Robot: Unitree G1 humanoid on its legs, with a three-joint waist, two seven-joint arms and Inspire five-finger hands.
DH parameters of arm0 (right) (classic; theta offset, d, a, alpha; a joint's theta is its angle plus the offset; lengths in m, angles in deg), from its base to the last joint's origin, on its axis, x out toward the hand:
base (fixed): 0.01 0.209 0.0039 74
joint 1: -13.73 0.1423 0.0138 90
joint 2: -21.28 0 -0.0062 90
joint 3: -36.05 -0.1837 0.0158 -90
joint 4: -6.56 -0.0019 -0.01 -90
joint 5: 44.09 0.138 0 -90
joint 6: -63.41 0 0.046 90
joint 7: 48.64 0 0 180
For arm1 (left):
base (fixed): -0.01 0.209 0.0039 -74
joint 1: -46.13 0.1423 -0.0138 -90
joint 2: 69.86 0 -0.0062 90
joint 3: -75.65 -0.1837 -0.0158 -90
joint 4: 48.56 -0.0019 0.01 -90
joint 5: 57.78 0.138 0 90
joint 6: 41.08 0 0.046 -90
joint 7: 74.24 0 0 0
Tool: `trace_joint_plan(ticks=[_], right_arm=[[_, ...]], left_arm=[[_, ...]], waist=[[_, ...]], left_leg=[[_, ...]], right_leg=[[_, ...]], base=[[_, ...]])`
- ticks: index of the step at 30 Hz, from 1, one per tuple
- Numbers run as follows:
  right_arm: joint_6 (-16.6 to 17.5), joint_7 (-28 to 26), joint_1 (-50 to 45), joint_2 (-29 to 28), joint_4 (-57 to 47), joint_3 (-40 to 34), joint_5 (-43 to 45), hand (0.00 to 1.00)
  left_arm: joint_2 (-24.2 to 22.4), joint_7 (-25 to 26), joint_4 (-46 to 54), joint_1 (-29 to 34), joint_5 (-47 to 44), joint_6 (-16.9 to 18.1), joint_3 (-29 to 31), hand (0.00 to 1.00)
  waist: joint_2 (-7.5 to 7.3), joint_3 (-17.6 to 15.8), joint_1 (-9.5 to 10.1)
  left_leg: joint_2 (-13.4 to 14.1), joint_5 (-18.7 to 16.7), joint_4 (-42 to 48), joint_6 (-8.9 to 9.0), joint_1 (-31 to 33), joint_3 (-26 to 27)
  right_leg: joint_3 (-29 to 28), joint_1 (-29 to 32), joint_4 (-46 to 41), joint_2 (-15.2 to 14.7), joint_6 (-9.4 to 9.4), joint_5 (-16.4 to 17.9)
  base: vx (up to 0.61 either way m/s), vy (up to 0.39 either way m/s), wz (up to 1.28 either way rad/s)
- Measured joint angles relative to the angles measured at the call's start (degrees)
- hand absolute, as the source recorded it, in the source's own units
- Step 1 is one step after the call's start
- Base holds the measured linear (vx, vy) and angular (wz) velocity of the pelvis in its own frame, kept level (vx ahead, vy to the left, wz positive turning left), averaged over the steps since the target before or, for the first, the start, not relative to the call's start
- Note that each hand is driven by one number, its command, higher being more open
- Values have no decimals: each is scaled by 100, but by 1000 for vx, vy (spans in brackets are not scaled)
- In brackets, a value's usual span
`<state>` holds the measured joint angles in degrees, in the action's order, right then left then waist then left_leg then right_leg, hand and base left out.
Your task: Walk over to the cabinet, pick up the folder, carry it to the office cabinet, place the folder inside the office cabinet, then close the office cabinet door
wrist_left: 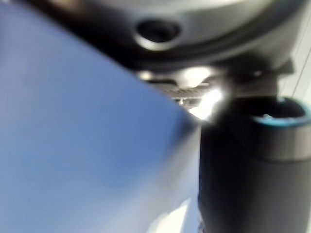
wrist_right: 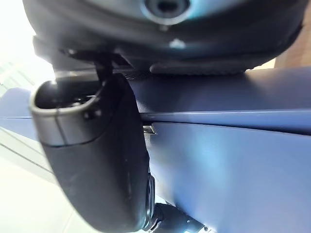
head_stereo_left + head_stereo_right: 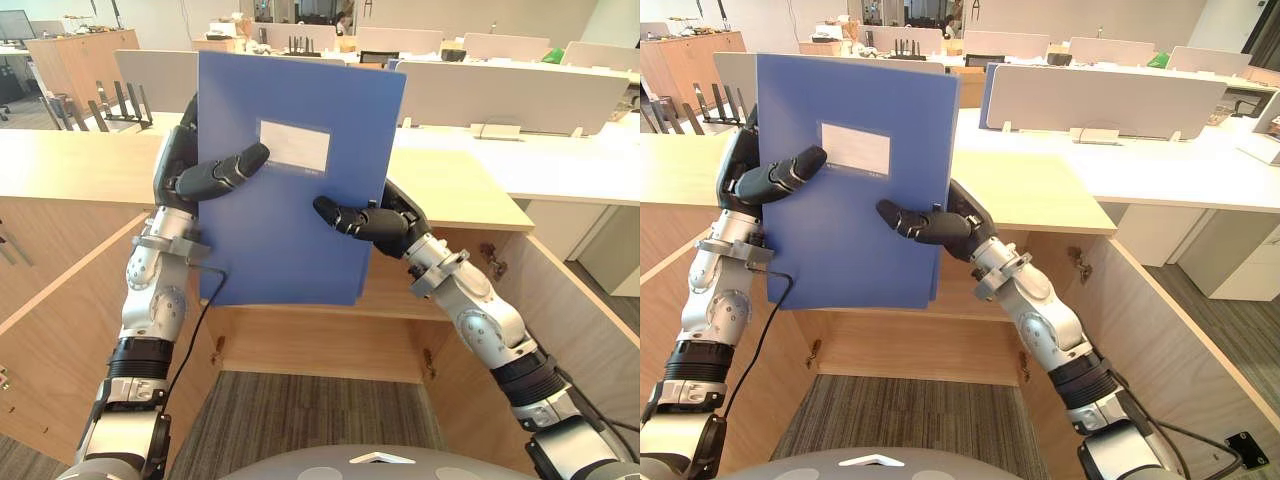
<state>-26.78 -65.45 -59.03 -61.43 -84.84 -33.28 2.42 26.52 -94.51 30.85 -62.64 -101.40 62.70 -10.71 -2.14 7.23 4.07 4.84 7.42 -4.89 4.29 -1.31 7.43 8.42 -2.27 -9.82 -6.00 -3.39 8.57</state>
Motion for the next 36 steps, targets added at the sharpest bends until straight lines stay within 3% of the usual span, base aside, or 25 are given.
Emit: trace_joint_plan(ticks=[7,14,22,30,36], right_arm=[[58,82,-2,-468,1049,479,225,0],[53,105,-4,-668,1219,1173,222,0],[50,-155,-22,-834,1271,1228,312,0],[51,-310,-391,-1042,1169,1081,354,0],[92,-434,-952,-1259,909,-26,850,0]], left_arm=[[-174,608,-416,102,-86,-72,324,100],[-614,1441,-450,414,-318,-1,1549,100],[-1146,2056,-248,992,-377,121,2571,100],[-1377,2322,-142,1701,-385,225,3340,100],[-1752,2321,225,2322,-533,283,3565,100]], waist=[[86,-131,39],[158,-204,72],[222,-266,64],[223,-405,83],[168,-503,148]], left_leg=[[86,-20,0,20,-11,-53],[94,-60,6,78,-17,-42],[87,-99,5,86,-26,-118],[87,-171,5,77,-109,-150],[68,-256,123,83,-74,-203]], right_leg=[[91,-168,246,58,4,-83],[101,-242,320,110,18,-99],[183,-329,392,112,42,-79],[244,-412,396,111,59,-6],[303,-484,411,85,34,28]], base=[[4,-7,4],[52,-17,0],[7,-7,4],[-7,-6,3],[33,-13,5]])
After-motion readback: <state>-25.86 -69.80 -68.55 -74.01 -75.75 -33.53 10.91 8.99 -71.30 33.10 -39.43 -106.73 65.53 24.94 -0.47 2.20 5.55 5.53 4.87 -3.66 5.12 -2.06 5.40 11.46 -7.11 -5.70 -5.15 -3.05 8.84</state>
